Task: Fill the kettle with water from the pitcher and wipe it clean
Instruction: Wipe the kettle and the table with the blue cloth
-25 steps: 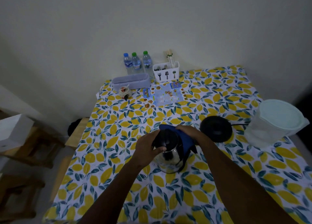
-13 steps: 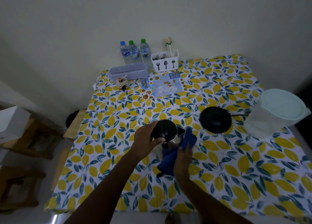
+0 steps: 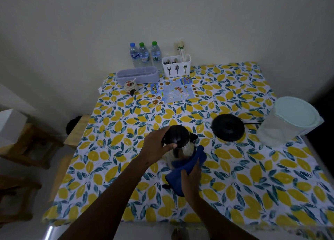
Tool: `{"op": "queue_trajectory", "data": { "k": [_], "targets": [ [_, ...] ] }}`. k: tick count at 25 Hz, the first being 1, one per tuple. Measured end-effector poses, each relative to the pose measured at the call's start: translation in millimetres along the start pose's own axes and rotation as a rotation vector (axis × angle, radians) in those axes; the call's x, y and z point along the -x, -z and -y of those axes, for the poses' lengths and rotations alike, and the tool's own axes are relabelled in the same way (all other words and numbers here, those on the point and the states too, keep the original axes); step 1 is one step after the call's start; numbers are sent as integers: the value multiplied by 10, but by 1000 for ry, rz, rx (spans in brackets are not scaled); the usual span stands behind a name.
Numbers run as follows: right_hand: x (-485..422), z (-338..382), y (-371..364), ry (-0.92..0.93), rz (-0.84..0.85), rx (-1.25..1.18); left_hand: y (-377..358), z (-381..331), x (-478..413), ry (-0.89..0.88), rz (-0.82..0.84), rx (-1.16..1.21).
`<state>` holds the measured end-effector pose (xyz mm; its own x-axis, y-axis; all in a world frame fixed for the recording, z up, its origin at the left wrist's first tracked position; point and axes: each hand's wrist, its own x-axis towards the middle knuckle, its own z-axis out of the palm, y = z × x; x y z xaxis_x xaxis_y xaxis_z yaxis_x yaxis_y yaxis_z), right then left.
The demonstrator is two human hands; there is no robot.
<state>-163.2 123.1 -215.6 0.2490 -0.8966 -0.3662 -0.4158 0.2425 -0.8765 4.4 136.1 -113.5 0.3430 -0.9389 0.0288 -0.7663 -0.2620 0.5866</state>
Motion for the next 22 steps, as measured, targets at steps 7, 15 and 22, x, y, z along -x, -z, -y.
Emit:
{"op": "queue_trajectory", "data": {
  "k": [7, 15, 22],
  "targets": [
    [-113, -122, 514, 190, -25, 268, 214, 191, -21, 180, 153, 229],
    [-448, -159, 1104, 166, -42, 657, -93, 116, 132, 273, -62, 341],
    [-809, 7, 1120, 187, 48, 866, -196, -106, -173, 292, -257, 405]
  ]
}}
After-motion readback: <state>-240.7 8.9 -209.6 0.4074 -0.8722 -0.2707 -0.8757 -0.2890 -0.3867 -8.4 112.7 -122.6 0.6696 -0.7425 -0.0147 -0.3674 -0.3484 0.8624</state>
